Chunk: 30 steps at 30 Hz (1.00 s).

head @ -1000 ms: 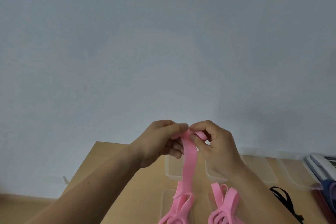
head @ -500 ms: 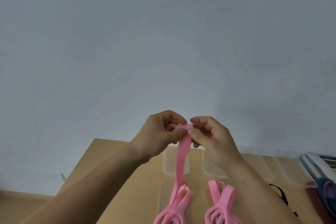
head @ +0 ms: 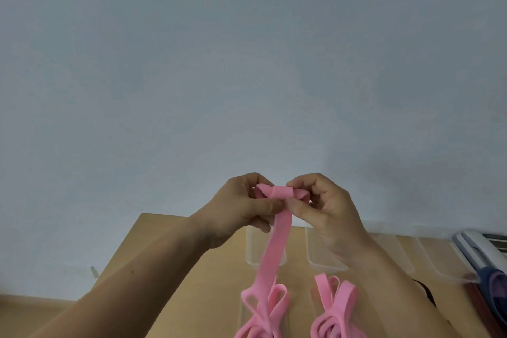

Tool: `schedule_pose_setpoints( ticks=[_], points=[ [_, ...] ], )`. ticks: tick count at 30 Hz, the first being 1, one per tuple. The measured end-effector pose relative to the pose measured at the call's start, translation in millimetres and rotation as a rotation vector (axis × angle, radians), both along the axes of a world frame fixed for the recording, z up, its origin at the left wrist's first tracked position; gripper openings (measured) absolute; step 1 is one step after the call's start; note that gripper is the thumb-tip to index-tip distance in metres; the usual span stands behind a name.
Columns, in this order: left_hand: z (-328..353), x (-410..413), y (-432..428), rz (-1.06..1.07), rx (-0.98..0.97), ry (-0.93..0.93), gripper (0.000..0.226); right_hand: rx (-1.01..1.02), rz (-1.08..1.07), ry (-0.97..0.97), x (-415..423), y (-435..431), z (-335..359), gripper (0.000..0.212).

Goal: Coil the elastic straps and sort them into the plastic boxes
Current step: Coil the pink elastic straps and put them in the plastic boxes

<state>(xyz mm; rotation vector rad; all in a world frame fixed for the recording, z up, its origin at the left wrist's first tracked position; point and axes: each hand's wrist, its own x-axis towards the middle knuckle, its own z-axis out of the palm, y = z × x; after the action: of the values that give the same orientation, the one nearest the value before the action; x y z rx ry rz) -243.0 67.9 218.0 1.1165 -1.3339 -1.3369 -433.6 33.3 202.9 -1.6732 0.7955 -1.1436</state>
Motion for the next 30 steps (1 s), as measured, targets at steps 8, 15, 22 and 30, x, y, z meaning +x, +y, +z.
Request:
schedule_pose_setpoints(
  ticks=[8,15,22,30],
  points=[
    [-2.1,-3.4,-1.0,0.025,0.022,0.114,0.018,0.005,0.003,0.039,-0.6,-3.0,-9.7,0.025],
    [-9.8,-3.7,-1.5,0.057,-0.081,0.082,0.028,0.256,0.082,-0.114,-0.3,-3.3,-11.0,0.043],
    [-17.9,-4.9,0.0,0.043,-0.118,0.002,0.027,0.153,-0.064,-0.004,-0.6,-0.7,-10.9,0.013],
    [-19.8,-3.2,2.3,-0.028,-0.086,-0.064,0.022,0.033,-0.084,0.060,-1.4,0.2,-10.5,0.026]
  ],
)
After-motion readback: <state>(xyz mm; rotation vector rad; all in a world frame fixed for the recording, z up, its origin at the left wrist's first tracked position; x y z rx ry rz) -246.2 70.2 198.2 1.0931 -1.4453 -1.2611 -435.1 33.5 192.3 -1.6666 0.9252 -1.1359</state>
